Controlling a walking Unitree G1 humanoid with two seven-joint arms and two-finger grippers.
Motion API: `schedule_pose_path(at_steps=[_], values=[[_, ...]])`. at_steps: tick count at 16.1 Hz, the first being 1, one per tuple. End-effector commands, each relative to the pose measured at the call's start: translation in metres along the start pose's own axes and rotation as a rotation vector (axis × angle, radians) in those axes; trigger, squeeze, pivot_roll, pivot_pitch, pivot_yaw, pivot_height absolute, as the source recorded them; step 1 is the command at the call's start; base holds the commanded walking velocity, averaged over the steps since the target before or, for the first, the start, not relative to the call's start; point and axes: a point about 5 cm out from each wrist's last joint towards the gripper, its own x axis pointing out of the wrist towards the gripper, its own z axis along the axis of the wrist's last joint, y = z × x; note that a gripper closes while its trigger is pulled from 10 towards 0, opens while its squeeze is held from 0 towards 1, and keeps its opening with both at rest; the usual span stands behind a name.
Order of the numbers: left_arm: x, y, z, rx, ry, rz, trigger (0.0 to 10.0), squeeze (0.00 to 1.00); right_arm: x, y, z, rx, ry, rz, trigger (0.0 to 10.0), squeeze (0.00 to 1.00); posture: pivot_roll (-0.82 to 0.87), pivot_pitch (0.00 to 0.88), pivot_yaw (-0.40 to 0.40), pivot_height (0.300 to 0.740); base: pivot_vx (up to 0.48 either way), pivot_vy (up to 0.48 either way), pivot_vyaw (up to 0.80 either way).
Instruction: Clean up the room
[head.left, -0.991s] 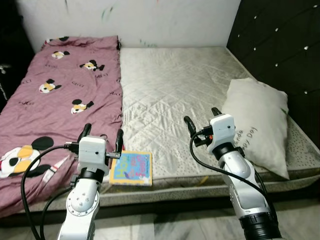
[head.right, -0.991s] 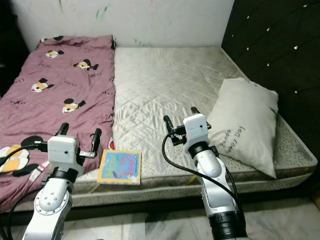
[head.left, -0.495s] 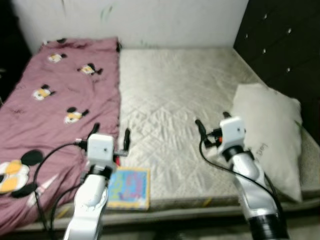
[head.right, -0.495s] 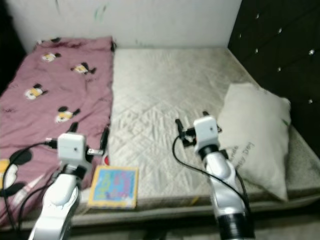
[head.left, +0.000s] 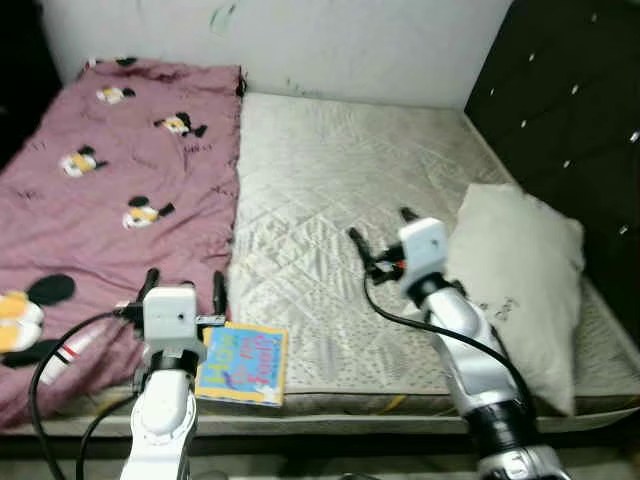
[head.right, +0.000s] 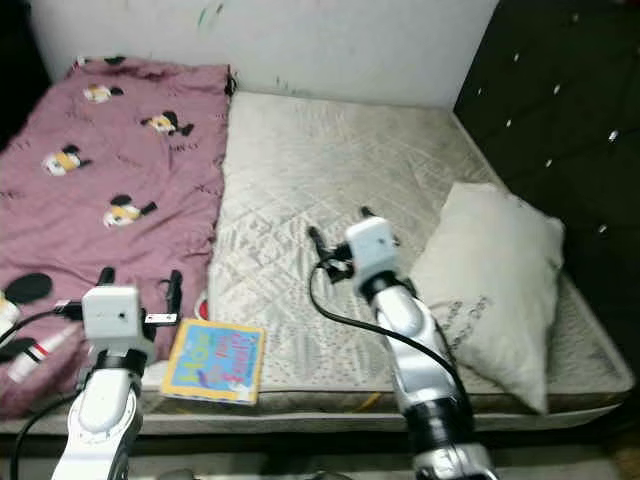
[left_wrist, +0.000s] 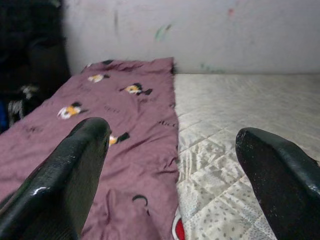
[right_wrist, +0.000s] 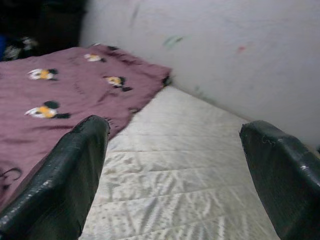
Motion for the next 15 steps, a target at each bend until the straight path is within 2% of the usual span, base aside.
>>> schedule_pose_path(at_steps=[1,3,6,8,11,13,15], values=[[-0.001,0.002,0.007,0.007,-0.033,0.031,10.0,0.00,0.005,0.003,0.001,-0.004,-0.004,0.037,10.0,0.00,0.09,0.000,-0.174,0.740,0.000,0.000,0.00],[-0.001,0.003,0.007,0.009,-0.037,0.042,10.0,0.00,0.009,0.007,0.001,-0.005,-0.008,0.051,10.0,0.00,0.09,0.000,-0.170,0.740,0.000,0.000,0.00],[0.016,-0.003,0.012,0.010,-0.064,-0.036,10.0,0.00,0.004,0.001,0.002,-0.024,-0.024,-0.005,10.0,0.00,0.01,0.000,-0.068,0.740,0.000,0.000,0.00],[0.030,-0.017,0.017,0.025,-0.084,-0.138,10.0,0.00,-0.007,-0.008,0.003,-0.081,-0.040,-0.056,10.0,0.00,-0.05,0.000,0.011,0.740,0.000,0.000,0.00],[0.042,-0.027,0.020,0.030,-0.102,-0.225,10.0,0.00,-0.023,-0.024,0.000,-0.080,-0.033,-0.167,10.0,0.00,-0.11,0.000,0.086,0.740,0.000,0.000,0.00],[0.045,-0.030,0.021,0.026,-0.103,-0.248,10.0,0.00,-0.033,-0.025,-0.005,-0.070,-0.021,-0.211,10.0,0.00,-0.12,0.000,0.119,0.740,0.000,0.000,0.00],[0.044,-0.030,0.018,0.021,-0.093,-0.254,10.0,0.00,-0.039,-0.020,-0.012,-0.056,0.000,-0.232,10.0,0.00,-0.11,0.000,0.105,0.740,0.000,0.000,0.00]])
